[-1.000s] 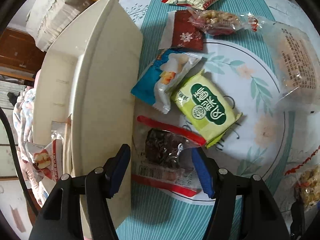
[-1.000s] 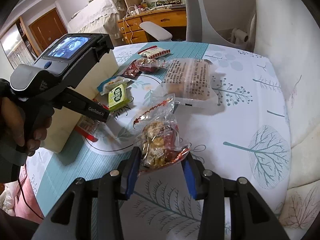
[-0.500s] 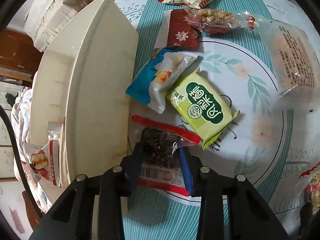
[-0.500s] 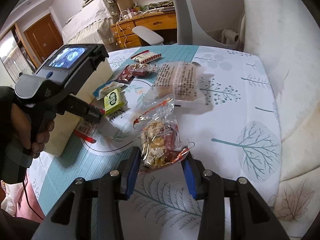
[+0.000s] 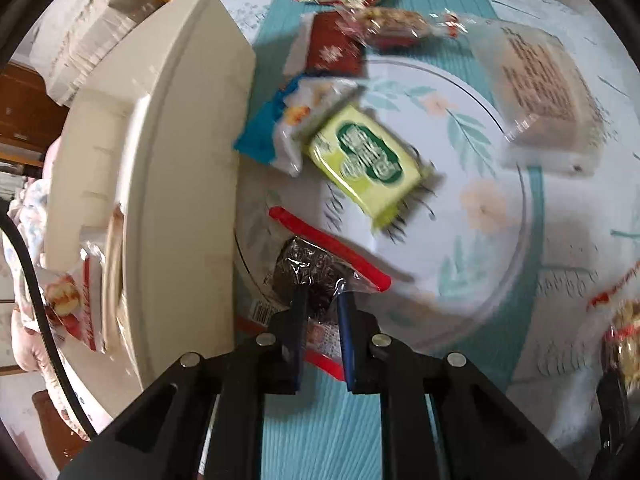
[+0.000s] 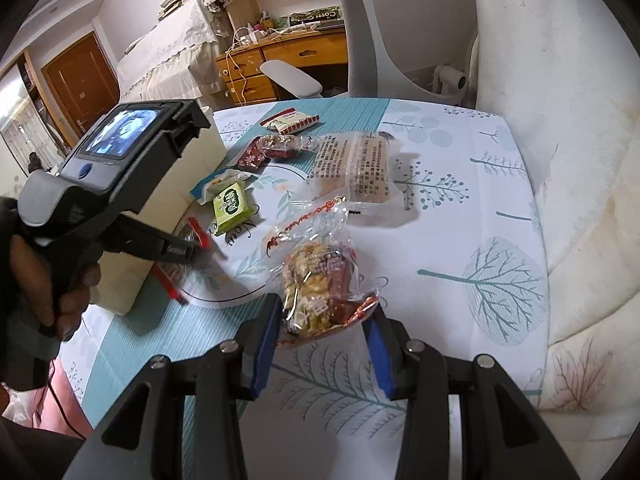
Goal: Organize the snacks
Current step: 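Carry both held packets over the white tray and open both tools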
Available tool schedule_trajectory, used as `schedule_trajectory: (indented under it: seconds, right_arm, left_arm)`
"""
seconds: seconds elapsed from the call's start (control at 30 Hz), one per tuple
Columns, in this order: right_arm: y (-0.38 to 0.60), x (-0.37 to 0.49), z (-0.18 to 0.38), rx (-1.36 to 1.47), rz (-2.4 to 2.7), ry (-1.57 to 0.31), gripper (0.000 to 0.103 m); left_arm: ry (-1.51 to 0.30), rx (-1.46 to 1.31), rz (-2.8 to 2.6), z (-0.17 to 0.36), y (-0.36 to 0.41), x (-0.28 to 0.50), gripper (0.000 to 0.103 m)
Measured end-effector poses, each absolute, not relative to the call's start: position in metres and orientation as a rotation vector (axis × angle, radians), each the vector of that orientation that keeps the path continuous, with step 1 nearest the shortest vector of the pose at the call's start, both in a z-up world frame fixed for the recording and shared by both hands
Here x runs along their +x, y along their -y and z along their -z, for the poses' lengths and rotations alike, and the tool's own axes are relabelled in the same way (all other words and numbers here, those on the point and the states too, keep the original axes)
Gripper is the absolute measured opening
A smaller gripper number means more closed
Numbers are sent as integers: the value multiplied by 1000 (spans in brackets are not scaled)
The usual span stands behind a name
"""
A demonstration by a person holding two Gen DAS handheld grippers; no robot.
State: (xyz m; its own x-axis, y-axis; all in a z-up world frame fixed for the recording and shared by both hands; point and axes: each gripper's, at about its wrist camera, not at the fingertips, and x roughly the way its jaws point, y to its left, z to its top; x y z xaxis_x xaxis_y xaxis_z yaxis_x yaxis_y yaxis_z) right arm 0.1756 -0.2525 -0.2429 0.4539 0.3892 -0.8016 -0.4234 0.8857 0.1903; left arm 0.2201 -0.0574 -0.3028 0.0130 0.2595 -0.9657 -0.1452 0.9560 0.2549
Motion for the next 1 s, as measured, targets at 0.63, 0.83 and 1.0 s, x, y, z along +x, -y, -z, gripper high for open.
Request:
schedule_trajectory:
  seconds: [0.63, 0.83, 1.0]
  right_arm:
    - [241, 149, 217, 7, -454, -961, 42]
    - [223, 138, 203, 32, -457, -949, 42]
    - [202, 129, 190, 48, -461, -934, 42]
  left_arm:
    - [-1467, -289, -12, 231, 21, 145, 11]
    - [-1393, -356, 79, 179, 1, 147, 12]
    - [-1352, -368, 124, 152, -17, 144, 12]
